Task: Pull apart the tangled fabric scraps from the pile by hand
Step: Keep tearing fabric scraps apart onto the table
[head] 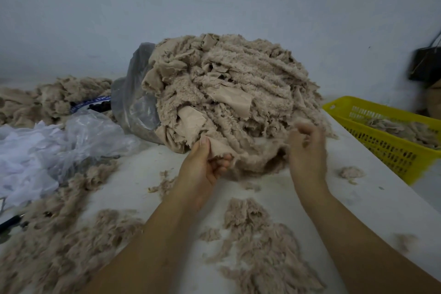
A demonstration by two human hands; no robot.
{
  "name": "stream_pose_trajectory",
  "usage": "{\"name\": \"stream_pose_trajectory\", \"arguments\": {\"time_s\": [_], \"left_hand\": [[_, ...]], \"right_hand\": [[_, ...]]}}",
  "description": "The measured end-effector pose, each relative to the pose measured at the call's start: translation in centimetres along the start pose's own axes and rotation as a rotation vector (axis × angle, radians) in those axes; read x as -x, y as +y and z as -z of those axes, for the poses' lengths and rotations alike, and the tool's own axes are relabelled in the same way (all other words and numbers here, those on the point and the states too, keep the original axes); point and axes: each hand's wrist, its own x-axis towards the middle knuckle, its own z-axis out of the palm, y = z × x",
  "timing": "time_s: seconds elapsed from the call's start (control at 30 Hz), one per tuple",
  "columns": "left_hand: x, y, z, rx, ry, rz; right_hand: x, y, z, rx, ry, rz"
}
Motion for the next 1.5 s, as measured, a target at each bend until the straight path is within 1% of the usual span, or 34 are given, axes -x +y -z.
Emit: {"name": "stream_pose_trajectory", "arguments": {"time_s": [0.03, 0.1, 0.13, 0.17, 0.2, 0.23, 0.33, 0.43, 0.5, 0.6, 0.67, 0.73, 0.8, 0.87, 1.0, 1.17, 1.23, 1.33, 1.4, 1.5], "left_hand": [[0.1, -0.2, -0.1, -0.034, 0.004, 0.003], [0.1, -0.4, -0.3, -0.057, 0.014, 0.011], [0.1, -0.4, -0.3, -0.06, 0.019, 0.01], [0.1, -0.4, -0.4, -0.063, 0.026, 0.005], [0.1, -0.3, -0.4, -0.063, 0.03, -0.001], [0.1, -0.2, -0.4, -0.055, 0.028, -0.007], [0.2, -0.1, -0.3, -0.024, -0.023, -0.003], [0.3, -0.2, -0.3, -0.008, -0.086, 0.026], [0.2, -0.1, -0.3, 0.031, -0.092, 0.049], [0.0, -0.1, 0.0, 0.038, -0.044, 0.085], [0.0, -0.1, 0.2, -0.05, -0.039, 0.124], [0.1, -0.2, 0.3, -0.151, -0.08, 0.15], [0.1, -0.4, 0.2, -0.273, -0.114, 0.147], [0.1, -0.6, 0.1, -0.326, -0.112, 0.135], [0.0, -0.8, 0.1, -0.232, -0.061, 0.123], [0.0, -0.5, -0.1, -0.074, 0.009, 0.1], [0.1, -0.4, -0.1, -0.055, 0.009, 0.082], [0.2, -0.5, -0.3, -0.076, -0.027, 0.08], [0.2, -0.6, -0.3, -0.082, -0.025, 0.091], [0.3, -0.5, -0.2, -0.062, -0.03, 0.111]], "right_hand": [[0.5, -0.2, -0.4, 0.04, -0.132, 0.077], [1.8, -0.6, -1.1, 0.11, -0.456, 0.165], [2.3, -0.8, -1.4, 0.183, -0.593, 0.226], [2.8, -0.9, -1.7, 0.287, -0.69, 0.306], [3.1, -1.0, -2.1, 0.386, -0.742, 0.383], [3.4, -1.0, -2.4, 0.454, -0.754, 0.434], [3.8, -1.2, -2.9, 0.557, -0.656, 0.516], [3.8, -1.5, -3.1, 0.603, -0.559, 0.552], [3.9, -1.6, -3.0, 0.607, -0.546, 0.601], [4.2, -1.5, -2.8, 0.575, -0.562, 0.656], [4.2, -1.5, -2.6, 0.51, -0.557, 0.624], [4.2, -1.6, -2.6, 0.481, -0.562, 0.595], [4.3, -1.8, -2.6, 0.468, -0.572, 0.591], [4.5, -1.9, -2.6, 0.469, -0.571, 0.605], [4.4, -1.8, -2.5, 0.451, -0.546, 0.592], [4.6, -2.4, -2.4, 0.348, -0.424, 0.555], [4.7, -2.5, -2.5, 0.383, -0.435, 0.493], [4.8, -2.2, -2.8, 0.532, -0.508, 0.407], [4.7, -1.9, -3.1, 0.597, -0.502, 0.421], [4.6, -1.6, -3.0, 0.542, -0.457, 0.478]]}}
